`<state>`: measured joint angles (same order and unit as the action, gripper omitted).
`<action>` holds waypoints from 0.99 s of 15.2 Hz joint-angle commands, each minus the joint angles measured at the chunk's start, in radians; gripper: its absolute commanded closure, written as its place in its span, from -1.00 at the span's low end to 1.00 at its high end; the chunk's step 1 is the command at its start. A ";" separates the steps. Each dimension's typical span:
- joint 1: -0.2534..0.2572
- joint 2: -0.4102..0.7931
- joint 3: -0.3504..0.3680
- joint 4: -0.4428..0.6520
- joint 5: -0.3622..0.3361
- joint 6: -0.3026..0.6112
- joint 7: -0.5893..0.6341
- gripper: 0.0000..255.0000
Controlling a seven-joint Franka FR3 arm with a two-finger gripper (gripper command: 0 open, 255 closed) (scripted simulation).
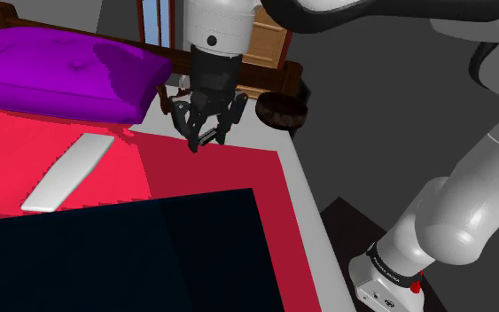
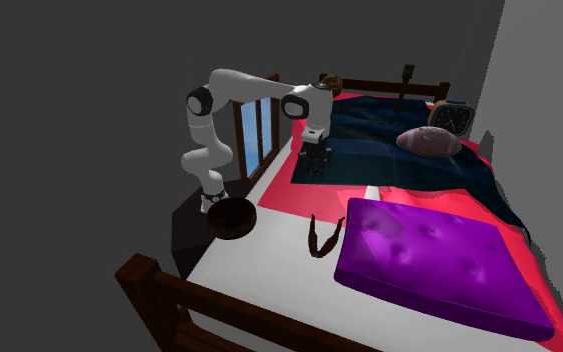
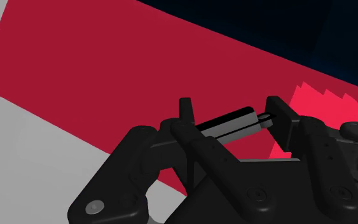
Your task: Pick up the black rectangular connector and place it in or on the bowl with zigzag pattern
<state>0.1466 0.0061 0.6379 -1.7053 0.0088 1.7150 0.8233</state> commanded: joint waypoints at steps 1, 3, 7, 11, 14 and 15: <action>0.001 0.004 0.001 0.033 -0.003 -0.030 0.003 1.00; 0.002 0.009 0.002 0.065 -0.006 -0.058 0.005 1.00; 0.006 0.023 0.005 0.133 -0.014 -0.115 0.012 1.00; -0.009 0.007 -0.008 0.151 -0.004 -0.145 -0.015 1.00; -0.055 -0.064 -0.054 0.081 0.036 -0.136 -0.109 1.00; -0.068 -0.084 -0.071 0.061 0.046 -0.134 -0.140 1.00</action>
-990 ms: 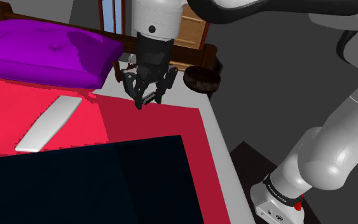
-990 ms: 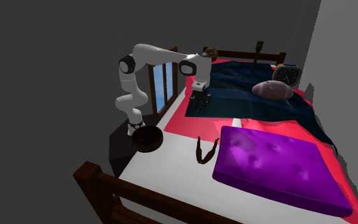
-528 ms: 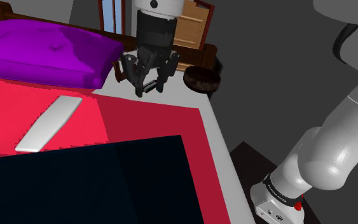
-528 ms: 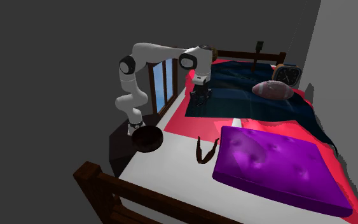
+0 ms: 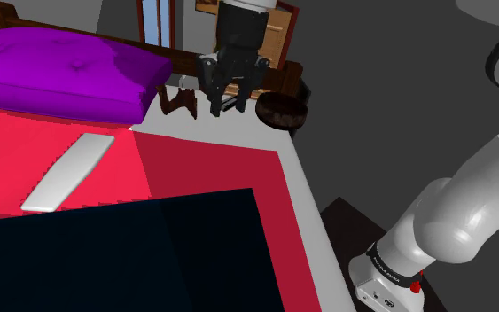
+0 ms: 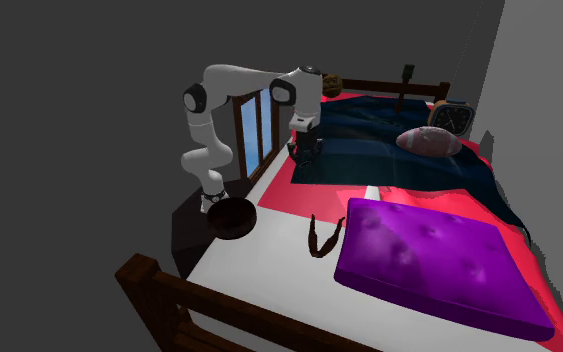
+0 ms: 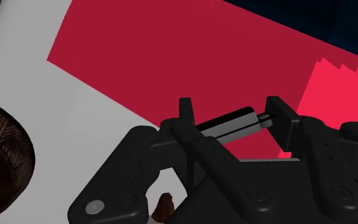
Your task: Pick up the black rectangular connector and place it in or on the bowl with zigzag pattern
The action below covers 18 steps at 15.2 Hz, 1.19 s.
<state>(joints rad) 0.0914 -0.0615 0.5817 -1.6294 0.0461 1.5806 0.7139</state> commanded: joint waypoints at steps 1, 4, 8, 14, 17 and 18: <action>-0.025 -0.035 -0.032 -0.033 0.017 0.002 -0.060 1.00; -0.058 -0.082 -0.083 -0.081 0.036 0.004 -0.147 1.00; -0.098 -0.125 -0.150 -0.127 0.045 0.005 -0.256 1.00; -0.155 -0.153 -0.246 -0.160 0.037 0.004 -0.410 1.00; -0.184 -0.151 -0.291 -0.161 0.027 0.003 -0.482 1.00; -0.193 -0.148 -0.305 -0.159 0.023 0.002 -0.506 1.00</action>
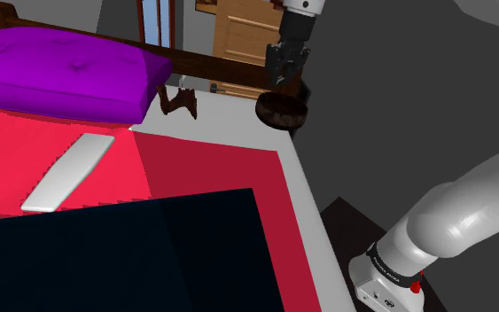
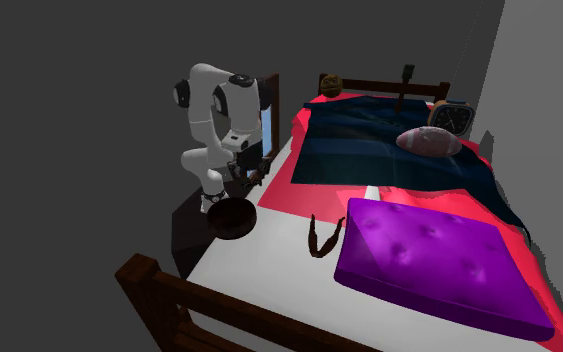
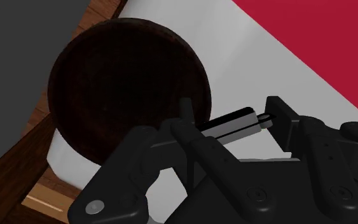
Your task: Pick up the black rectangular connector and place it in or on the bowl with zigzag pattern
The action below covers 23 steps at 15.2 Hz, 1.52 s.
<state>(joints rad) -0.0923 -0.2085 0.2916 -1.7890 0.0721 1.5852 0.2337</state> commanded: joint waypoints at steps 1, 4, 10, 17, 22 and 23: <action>-0.019 0.003 -0.030 0.003 -0.007 -0.003 -0.049 1.00; -0.048 0.020 -0.072 0.020 -0.019 -0.005 -0.119 1.00; -0.058 0.015 -0.086 -0.054 -0.021 0.063 -0.146 1.00; -0.056 0.006 -0.085 -0.158 -0.018 0.158 -0.149 1.00; -0.056 0.005 -0.085 -0.181 -0.017 0.180 -0.150 1.00; -0.056 0.005 -0.085 -0.181 -0.017 0.180 -0.150 1.00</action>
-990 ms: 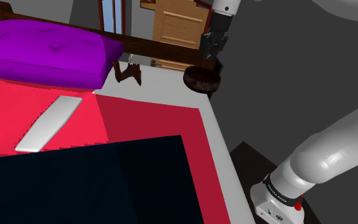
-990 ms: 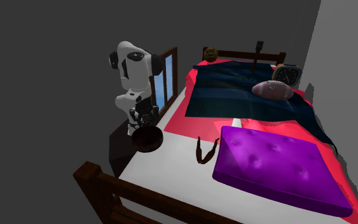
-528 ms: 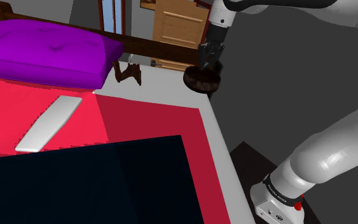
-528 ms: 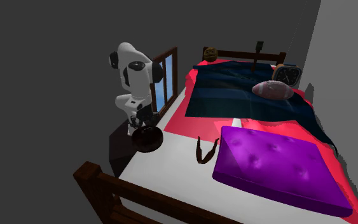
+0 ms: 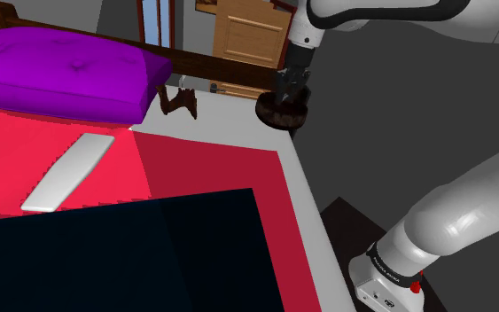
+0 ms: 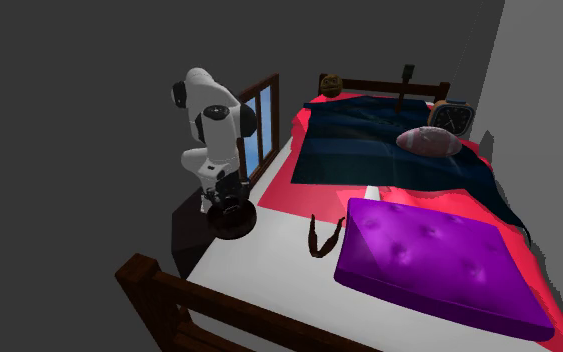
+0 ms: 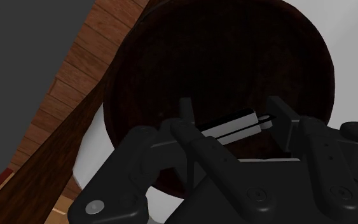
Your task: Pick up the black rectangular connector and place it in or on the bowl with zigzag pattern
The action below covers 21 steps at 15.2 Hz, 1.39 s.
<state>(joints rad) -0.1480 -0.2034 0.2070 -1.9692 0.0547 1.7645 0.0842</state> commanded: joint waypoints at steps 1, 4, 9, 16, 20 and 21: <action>0.000 0.000 0.000 -0.001 0.000 0.001 0.000 1.00; 0.000 0.000 0.000 -0.001 0.000 0.001 0.000 -1.00; 0.000 0.000 0.000 -0.001 0.000 0.001 0.000 -1.00; -0.002 0.013 -0.003 0.140 -0.004 -0.127 0.003 -1.00; -0.002 0.013 -0.003 0.140 -0.004 -0.127 0.003 -1.00; -0.002 0.013 -0.003 0.140 -0.004 -0.127 0.003 -1.00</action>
